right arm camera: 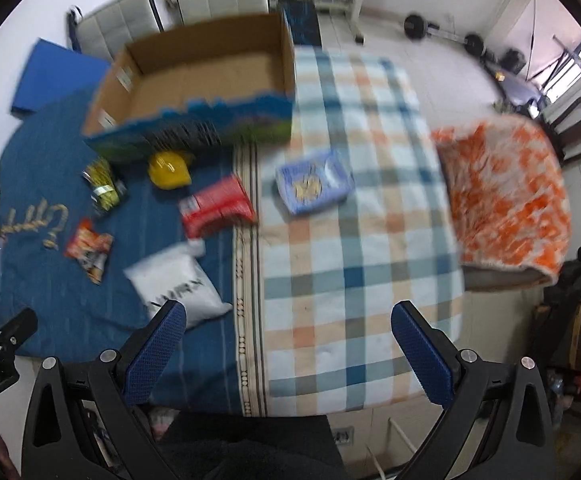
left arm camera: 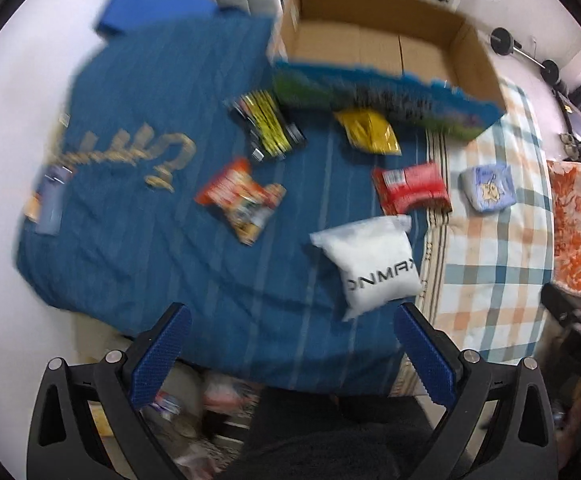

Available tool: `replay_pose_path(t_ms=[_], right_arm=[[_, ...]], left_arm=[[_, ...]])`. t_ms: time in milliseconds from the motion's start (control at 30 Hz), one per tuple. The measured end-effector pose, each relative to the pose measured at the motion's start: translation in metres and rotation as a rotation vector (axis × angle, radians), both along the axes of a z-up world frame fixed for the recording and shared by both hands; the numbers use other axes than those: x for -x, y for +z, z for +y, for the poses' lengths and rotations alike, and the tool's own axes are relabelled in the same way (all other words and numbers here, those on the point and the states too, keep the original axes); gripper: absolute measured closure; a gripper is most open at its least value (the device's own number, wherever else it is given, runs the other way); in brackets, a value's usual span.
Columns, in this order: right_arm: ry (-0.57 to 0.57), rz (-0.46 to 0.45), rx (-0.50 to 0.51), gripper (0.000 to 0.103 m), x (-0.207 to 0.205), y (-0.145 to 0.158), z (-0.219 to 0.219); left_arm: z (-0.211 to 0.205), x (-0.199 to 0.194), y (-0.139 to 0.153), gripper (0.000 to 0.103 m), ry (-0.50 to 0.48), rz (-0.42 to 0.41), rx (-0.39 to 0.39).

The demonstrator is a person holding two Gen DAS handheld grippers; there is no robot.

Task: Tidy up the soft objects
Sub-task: 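Grasp the white ONMAX pouch with the left tool while the right tool grasps the red wafer pack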

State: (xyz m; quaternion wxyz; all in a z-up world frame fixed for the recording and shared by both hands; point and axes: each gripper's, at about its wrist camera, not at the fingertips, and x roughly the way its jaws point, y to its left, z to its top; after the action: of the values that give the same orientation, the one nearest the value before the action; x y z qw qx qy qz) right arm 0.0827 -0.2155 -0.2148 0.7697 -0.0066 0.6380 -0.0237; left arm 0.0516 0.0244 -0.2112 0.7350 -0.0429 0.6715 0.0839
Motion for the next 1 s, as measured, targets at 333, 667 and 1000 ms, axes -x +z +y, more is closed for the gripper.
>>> replay_pose_path(t_ms=[333,667,1000], right_arm=[[-0.044,0.187,0.049,0.000,-0.007,-0.124,-0.048],[-0.078,0.242,0.044,0.000,-0.024,-0.155,-0.091],[-0.051,0.272,-0.071,0.000,-0.053,-0.156,-0.094]], left_arm=[[-0.042,-0.042,-0.121,0.000,0.056,0.230,0.158],[-0.080,-0.068,-0.199,0.002,0.069,0.373,0.115],[-0.067,-0.082,-0.191,0.021,0.031,0.290,-0.014]])
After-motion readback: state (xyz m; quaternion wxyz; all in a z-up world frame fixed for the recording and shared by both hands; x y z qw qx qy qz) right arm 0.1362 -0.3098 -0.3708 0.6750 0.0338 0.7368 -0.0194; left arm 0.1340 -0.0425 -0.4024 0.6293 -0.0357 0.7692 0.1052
